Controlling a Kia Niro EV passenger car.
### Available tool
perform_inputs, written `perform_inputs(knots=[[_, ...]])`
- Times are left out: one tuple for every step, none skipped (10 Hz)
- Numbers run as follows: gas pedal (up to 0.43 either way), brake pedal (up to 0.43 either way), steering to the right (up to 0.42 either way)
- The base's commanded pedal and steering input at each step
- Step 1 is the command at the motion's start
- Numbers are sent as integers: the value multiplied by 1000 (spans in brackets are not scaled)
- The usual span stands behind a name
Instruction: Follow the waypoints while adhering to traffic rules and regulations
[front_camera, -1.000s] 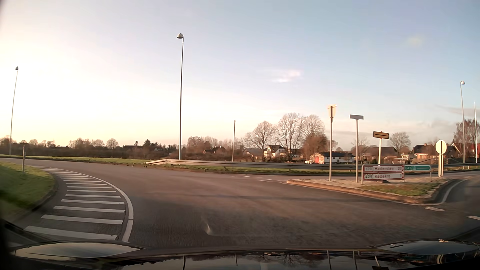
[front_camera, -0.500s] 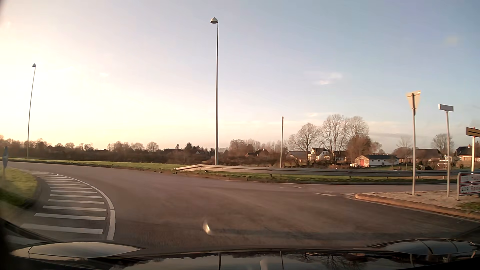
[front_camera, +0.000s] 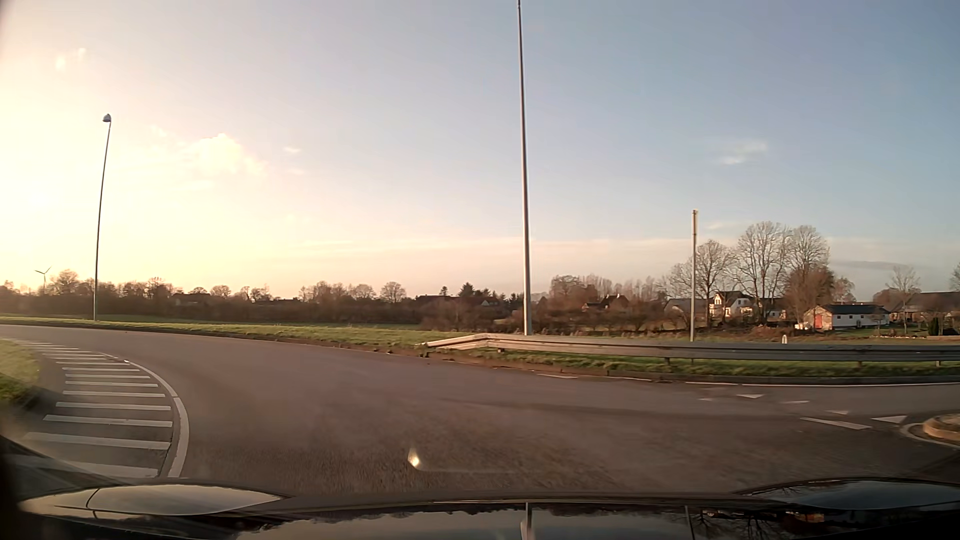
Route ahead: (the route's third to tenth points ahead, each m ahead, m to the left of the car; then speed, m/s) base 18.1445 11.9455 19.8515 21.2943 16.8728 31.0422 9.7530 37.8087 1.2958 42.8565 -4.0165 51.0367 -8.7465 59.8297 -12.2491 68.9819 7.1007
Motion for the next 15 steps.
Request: perform_inputs(knots=[[130,0,-207],[130,0,-209],[138,0,-209],[138,0,-209],[150,0,-211],[150,0,-216],[150,0,-217],[150,0,-217],[150,0,-216],[150,0,-219],[150,0,-223],[150,0,-228],[150,0,-233],[150,0,-236],[138,0,-241]])
